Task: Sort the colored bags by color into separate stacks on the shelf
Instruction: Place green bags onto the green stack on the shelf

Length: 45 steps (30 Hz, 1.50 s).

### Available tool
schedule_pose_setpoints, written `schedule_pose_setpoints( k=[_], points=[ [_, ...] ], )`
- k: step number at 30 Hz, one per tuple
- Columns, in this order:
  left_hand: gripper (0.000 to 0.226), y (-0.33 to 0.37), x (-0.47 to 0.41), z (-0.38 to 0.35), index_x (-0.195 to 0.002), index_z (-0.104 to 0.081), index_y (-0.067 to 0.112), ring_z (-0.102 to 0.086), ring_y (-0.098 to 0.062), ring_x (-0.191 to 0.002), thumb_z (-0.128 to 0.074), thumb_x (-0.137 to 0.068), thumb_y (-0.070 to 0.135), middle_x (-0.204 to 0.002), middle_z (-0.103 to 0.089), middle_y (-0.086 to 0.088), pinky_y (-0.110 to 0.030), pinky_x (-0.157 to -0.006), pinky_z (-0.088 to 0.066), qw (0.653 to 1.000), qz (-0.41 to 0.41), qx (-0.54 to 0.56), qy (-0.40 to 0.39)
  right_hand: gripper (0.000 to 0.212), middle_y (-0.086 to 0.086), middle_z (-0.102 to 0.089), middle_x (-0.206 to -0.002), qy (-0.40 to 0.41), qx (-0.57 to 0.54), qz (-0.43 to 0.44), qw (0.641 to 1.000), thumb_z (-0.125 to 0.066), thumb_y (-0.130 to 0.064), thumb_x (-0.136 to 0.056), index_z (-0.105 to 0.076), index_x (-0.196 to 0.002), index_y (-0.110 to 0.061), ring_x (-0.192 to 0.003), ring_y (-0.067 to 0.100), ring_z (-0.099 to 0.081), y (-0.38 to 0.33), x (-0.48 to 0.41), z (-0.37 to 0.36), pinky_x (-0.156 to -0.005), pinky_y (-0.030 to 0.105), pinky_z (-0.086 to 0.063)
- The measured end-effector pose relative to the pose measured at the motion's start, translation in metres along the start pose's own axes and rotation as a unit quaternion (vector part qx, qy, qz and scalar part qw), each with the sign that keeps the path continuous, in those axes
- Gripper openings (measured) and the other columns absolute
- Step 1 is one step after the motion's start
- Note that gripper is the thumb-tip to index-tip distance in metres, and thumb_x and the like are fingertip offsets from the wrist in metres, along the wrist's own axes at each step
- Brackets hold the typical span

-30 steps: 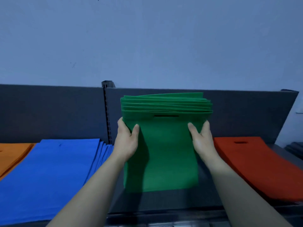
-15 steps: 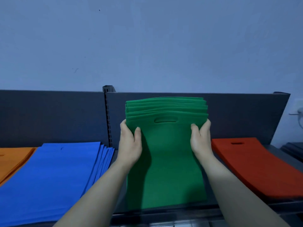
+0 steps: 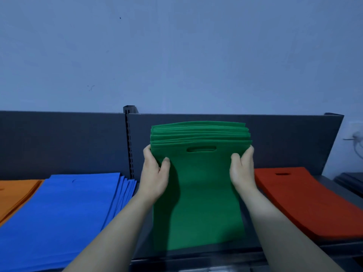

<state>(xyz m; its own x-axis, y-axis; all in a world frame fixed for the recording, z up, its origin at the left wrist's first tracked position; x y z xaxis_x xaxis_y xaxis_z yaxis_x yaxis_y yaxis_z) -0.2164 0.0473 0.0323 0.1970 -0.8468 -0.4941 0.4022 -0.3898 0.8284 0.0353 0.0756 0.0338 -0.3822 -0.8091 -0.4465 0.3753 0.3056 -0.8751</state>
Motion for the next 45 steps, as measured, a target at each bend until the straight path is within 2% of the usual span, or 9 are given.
schedule_pose_setpoints(
  k=[3, 7, 11, 15, 19, 25, 29, 38, 45],
  points=[
    [0.041, 0.009, -0.003, 0.002, -0.134, -0.030, 0.010, -0.052, -0.001, -0.098, -0.047, -0.097, 0.016, -0.116, -0.054, 0.005, -0.013, -0.080, -0.038, 0.999, -0.026, 0.017, 0.012, 0.057, 0.009, -0.026, -0.150, 0.015, -0.003, 0.019, 1.000, -0.034, -0.005, -0.095, -0.012, -0.147, 0.000, -0.140, 0.023, -0.024, -0.010, -0.002, 0.003, -0.109, 0.022, -0.019],
    [0.052, 0.004, -0.003, 0.001, -0.142, -0.023, 0.015, -0.046, 0.023, -0.085, -0.048, -0.096, 0.012, -0.126, -0.046, 0.012, -0.004, -0.076, -0.034, 1.000, -0.022, 0.014, -0.013, 0.059, 0.010, -0.032, -0.149, -0.008, 0.012, 0.004, 1.000, -0.037, -0.014, -0.091, -0.018, -0.146, -0.002, -0.138, 0.027, -0.030, -0.001, 0.001, 0.005, -0.112, 0.031, -0.022],
    [0.038, 0.002, 0.002, -0.005, -0.130, -0.030, 0.020, -0.050, 0.006, -0.099, -0.050, -0.097, 0.019, -0.119, -0.051, 0.012, 0.003, -0.073, -0.037, 0.999, -0.030, 0.013, -0.015, 0.028, 0.011, -0.046, -0.099, 0.016, 0.026, 0.018, 0.999, -0.038, -0.005, -0.088, -0.034, -0.114, 0.002, -0.086, 0.026, -0.045, 0.004, 0.007, 0.007, -0.081, 0.044, -0.038],
    [0.063, 0.000, -0.007, -0.001, -0.146, -0.017, 0.021, -0.042, -0.014, -0.128, -0.049, -0.092, 0.017, -0.144, -0.039, 0.000, -0.025, -0.106, -0.036, 0.999, -0.040, 0.024, -0.009, 0.036, 0.003, -0.036, -0.108, 0.020, 0.023, 0.054, 0.998, -0.036, 0.000, -0.092, -0.030, -0.127, 0.006, -0.100, 0.026, -0.039, -0.014, -0.005, 0.011, -0.096, 0.044, -0.032],
    [0.046, -0.008, 0.006, -0.009, -0.135, -0.025, 0.019, -0.048, -0.012, -0.064, -0.048, -0.095, 0.012, -0.116, -0.055, 0.004, -0.009, -0.059, -0.042, 1.000, -0.023, -0.008, -0.015, 0.042, 0.009, -0.044, -0.106, 0.016, 0.050, 0.036, 0.998, -0.037, -0.012, -0.087, -0.030, -0.125, 0.005, -0.094, 0.024, -0.044, 0.008, 0.005, 0.006, -0.085, 0.039, -0.036],
    [0.035, 0.001, -0.007, -0.002, -0.128, -0.036, 0.013, -0.052, 0.006, -0.091, -0.051, -0.097, 0.020, -0.105, -0.054, 0.017, -0.002, -0.073, -0.038, 0.999, -0.009, 0.028, 0.018, 0.056, -0.005, -0.042, -0.128, -0.041, 0.011, 0.006, 0.999, -0.048, -0.010, -0.091, -0.026, -0.143, -0.011, -0.117, 0.011, -0.040, 0.017, -0.003, 0.008, -0.101, 0.032, -0.034],
    [0.035, -0.003, -0.020, 0.000, -0.127, -0.041, 0.014, -0.054, -0.011, -0.109, -0.053, -0.097, 0.027, -0.115, -0.056, 0.008, -0.023, -0.088, -0.043, 0.993, 0.076, 0.085, 0.023, 0.022, 0.000, -0.067, -0.108, -0.115, 0.024, -0.074, 0.990, -0.059, -0.011, -0.087, -0.058, -0.109, -0.016, -0.103, 0.022, -0.063, 0.053, 0.003, 0.010, -0.093, 0.044, -0.050],
    [0.059, -0.067, -0.001, -0.050, -0.143, -0.024, 0.013, -0.060, -0.024, -0.099, -0.055, -0.092, 0.010, -0.115, -0.055, -0.004, -0.038, -0.085, -0.052, 0.954, 0.246, 0.002, -0.173, 0.033, 0.004, -0.072, -0.104, -0.154, -0.001, -0.209, 0.966, -0.065, -0.027, -0.075, -0.062, -0.106, -0.014, -0.094, 0.027, -0.069, 0.113, -0.012, 0.015, -0.091, 0.051, -0.052],
    [0.048, -0.114, 0.026, -0.076, -0.132, -0.046, 0.010, -0.060, -0.023, -0.099, -0.050, -0.087, -0.005, -0.111, -0.061, -0.003, -0.033, -0.083, -0.052, 0.933, 0.297, -0.037, -0.200, 0.029, 0.013, -0.069, -0.107, -0.166, 0.123, -0.241, 0.948, -0.067, -0.020, -0.087, -0.064, -0.107, 0.000, -0.096, 0.031, -0.066, 0.157, -0.011, 0.004, -0.091, 0.045, -0.052]
  ],
)
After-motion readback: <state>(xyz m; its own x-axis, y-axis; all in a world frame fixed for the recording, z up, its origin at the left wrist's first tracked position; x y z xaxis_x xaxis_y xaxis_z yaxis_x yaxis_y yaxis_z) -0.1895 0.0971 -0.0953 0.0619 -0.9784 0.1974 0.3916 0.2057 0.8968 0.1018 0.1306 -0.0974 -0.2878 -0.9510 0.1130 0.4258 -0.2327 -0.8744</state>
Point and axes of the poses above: each hand's wrist, its own x-axis away from the middle knuckle, its own z-axis out of the back of the hand, y = z × x, the point moved 6 cm from there along -x, towards the middle knuckle
